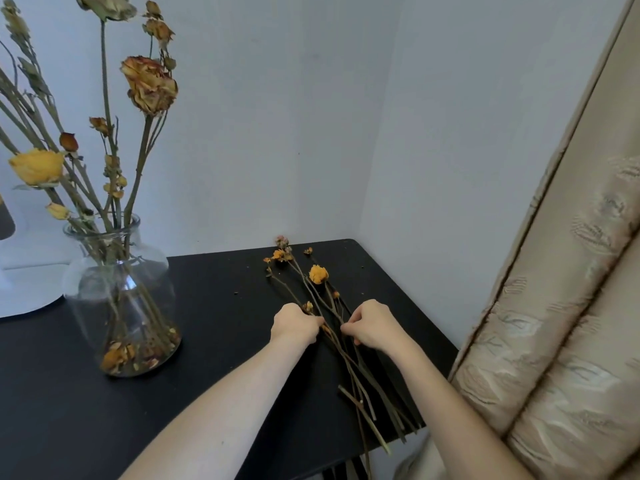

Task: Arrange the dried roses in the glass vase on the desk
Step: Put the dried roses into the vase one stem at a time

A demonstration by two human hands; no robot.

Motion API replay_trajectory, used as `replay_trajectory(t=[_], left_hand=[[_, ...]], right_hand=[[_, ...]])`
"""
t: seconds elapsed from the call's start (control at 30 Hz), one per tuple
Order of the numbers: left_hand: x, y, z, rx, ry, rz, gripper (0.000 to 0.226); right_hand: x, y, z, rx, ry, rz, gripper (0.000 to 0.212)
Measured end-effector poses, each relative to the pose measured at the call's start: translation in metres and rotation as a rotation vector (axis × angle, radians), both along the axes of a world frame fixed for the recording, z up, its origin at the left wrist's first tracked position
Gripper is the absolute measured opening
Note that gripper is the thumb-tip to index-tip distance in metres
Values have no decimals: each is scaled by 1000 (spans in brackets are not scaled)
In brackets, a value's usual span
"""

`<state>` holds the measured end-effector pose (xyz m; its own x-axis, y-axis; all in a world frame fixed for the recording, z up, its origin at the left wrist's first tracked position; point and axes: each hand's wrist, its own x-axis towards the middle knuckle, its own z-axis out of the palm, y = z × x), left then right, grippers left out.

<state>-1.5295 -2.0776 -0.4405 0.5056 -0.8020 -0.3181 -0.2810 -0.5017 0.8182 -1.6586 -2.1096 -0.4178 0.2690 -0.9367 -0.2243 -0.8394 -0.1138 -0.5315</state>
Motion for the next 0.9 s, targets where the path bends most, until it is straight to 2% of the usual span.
replay_trajectory(t=[0.33,0.43,0.6,0.73,0.9], left_hand=[[14,-1,16,-231,174,58,22],[14,2,25,-320,245,58,19],[17,9,47,-438,259,-13,18],[21,18,72,-552,206,-89,16],[34,47,97,-729,-34,-216,15]], right_hand=[[-7,-2,15,-108,-202,-12,23],[-7,0,19,-140,-271,-30,20],[-5,2,27,-227,-377,-45,14],[4,3,37,-328,-482,-82,6],[22,10,47,-442,-628,-83,6]])
